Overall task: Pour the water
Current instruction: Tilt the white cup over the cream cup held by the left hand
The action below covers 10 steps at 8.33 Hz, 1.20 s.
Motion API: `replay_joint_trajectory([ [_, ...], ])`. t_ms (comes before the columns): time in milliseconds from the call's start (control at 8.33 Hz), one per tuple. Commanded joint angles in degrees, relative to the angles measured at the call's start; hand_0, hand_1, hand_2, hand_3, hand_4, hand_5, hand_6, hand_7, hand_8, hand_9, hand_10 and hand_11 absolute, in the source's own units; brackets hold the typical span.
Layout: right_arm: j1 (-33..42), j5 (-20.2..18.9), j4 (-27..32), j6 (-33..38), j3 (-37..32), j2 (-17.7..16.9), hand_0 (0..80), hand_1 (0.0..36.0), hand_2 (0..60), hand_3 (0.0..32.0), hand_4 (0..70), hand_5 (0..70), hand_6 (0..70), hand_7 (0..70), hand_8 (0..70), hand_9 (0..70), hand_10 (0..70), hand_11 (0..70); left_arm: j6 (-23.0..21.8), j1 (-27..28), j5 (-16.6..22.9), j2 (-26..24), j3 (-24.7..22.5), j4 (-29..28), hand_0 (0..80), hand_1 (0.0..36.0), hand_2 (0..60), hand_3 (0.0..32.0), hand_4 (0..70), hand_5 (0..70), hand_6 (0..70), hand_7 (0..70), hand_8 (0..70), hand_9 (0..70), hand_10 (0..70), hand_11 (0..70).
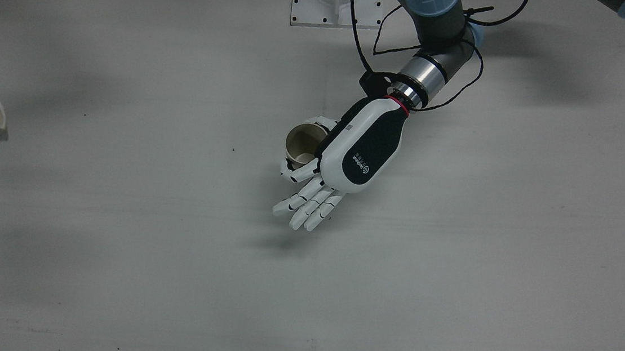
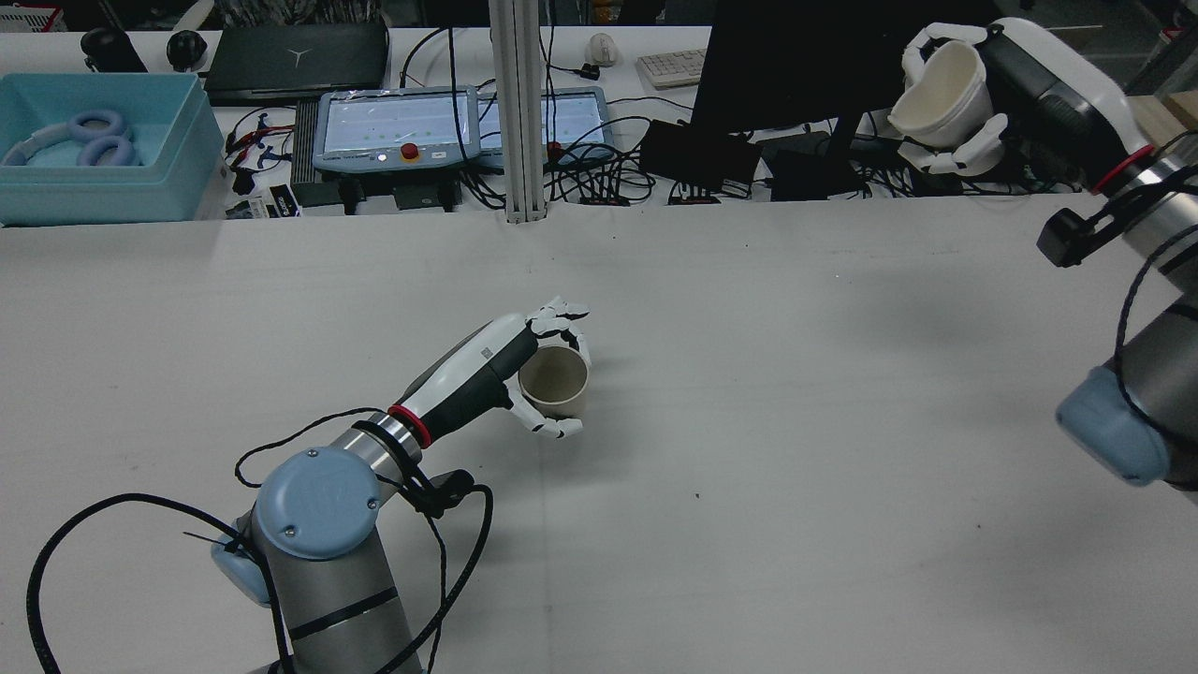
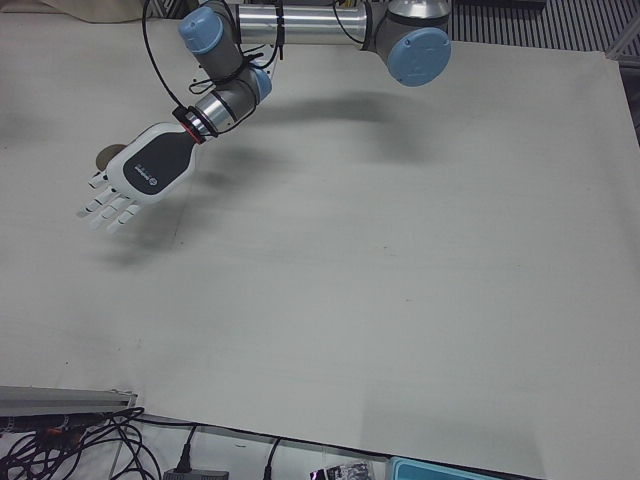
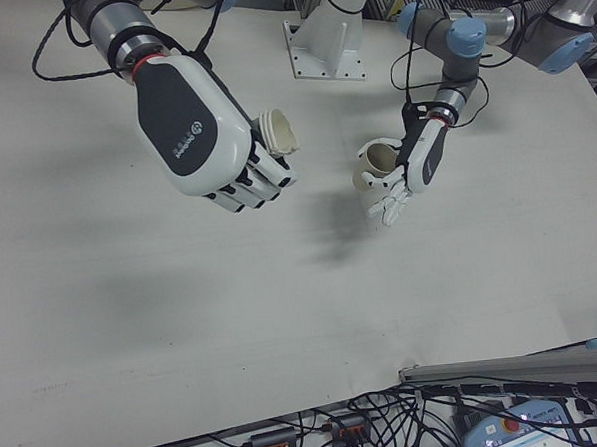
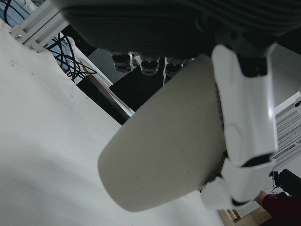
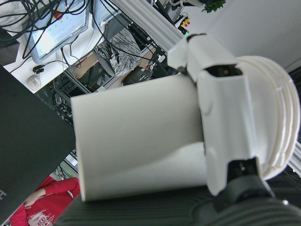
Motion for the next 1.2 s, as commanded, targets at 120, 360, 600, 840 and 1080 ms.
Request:
replay_joint_trajectory([
  [120, -6.16, -1.16, -15.84, -10.18, 1.39, 11.23, 80.0, 36.0, 60.0, 0.0, 35.8, 70.0, 68.3, 70.0, 52.0, 62.2, 52.7, 70.0, 2.25, 1.05, -0.43, -8.38, 9.06, -1.44, 59.0, 36.0, 60.0, 0.0, 64.9, 70.0, 11.8, 16.2, 8.5, 1.8, 3.9, 7.3],
  [360, -8.97, -1.52, -19.81, -13.09, 1.39, 13.97, 80.0, 36.0, 60.0, 0.0, 37.8, 70.0, 68.2, 70.0, 51.7, 61.5, 50.8, 70.0, 2.25, 0.88, -0.17, -10.07, 14.61, -3.90, 59.2, 36.0, 60.0, 0.0, 65.8, 70.0, 12.3, 16.7, 8.8, 1.9, 3.9, 7.3],
  [600, -13.18, -1.43, -22.72, -18.00, 1.05, 15.21, 80.0, 36.0, 60.0, 0.0, 39.9, 70.0, 68.1, 70.0, 51.2, 60.7, 49.1, 70.0, 2.17, 0.35, -0.25, -9.98, 15.24, -4.52, 58.3, 36.0, 60.0, 0.0, 67.8, 70.0, 13.2, 17.1, 9.1, 2.0, 4.4, 8.0],
  [840, -14.16, -1.26, -25.99, -21.80, -2.62, 16.97, 80.0, 36.0, 60.0, 0.0, 44.4, 70.0, 69.8, 70.0, 51.2, 60.8, 48.7, 70.0, 1.99, -0.96, 0.09, -10.07, 15.34, -4.79, 57.9, 36.0, 60.0, 0.0, 69.0, 70.0, 13.9, 17.8, 9.2, 2.1, 4.5, 8.1],
  [1080, -14.69, -0.82, -25.90, -26.43, -7.20, 16.54, 80.0, 36.0, 60.0, 0.0, 38.1, 70.0, 66.8, 70.0, 50.3, 59.7, 49.4, 70.0, 1.81, -1.49, 0.19, -10.25, 15.07, -4.62, 58.3, 36.0, 60.0, 0.0, 68.4, 70.0, 13.6, 17.5, 9.0, 2.1, 4.2, 7.7],
])
